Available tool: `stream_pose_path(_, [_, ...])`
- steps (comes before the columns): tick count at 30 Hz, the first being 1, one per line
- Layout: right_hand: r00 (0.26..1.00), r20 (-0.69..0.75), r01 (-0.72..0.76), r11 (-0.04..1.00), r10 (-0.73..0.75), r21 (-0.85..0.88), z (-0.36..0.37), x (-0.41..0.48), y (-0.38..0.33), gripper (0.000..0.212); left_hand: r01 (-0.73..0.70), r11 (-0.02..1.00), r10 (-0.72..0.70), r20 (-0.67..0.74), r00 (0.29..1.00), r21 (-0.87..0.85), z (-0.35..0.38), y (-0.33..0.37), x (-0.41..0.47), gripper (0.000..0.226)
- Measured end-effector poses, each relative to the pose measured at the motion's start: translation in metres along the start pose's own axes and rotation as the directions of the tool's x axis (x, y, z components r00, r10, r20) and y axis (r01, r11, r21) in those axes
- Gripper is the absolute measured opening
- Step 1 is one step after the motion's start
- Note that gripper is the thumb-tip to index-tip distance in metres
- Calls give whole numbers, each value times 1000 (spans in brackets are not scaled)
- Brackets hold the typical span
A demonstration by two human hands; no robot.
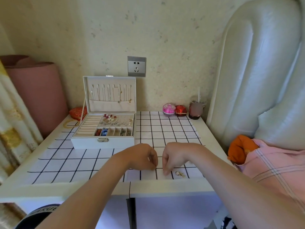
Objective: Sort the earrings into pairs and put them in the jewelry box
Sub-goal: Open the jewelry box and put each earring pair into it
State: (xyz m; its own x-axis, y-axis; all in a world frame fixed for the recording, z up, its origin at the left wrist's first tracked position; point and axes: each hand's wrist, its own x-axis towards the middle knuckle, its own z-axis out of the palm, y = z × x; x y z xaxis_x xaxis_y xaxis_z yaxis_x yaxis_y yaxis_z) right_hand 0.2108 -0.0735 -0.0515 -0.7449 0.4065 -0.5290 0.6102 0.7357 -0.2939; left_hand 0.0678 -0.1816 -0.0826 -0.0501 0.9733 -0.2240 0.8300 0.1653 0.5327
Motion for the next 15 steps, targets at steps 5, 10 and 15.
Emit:
stream_pose_path(5, [996,-83,43,987,-30,156,-9,5,-4,10,40,995,-44,-41,998,-88,-12,-5,-4,6])
stream_pose_path(10, [976,-211,120,943,-55,311,-16,13,-11,6,28,986,-52,-138,989,-166,-27,-14,-9,8])
stream_pose_path(15, [946,-316,233,837,-76,495,-26,24,-23,8,25,958,-99,-248,964,-287,-43,-22,-12,7])
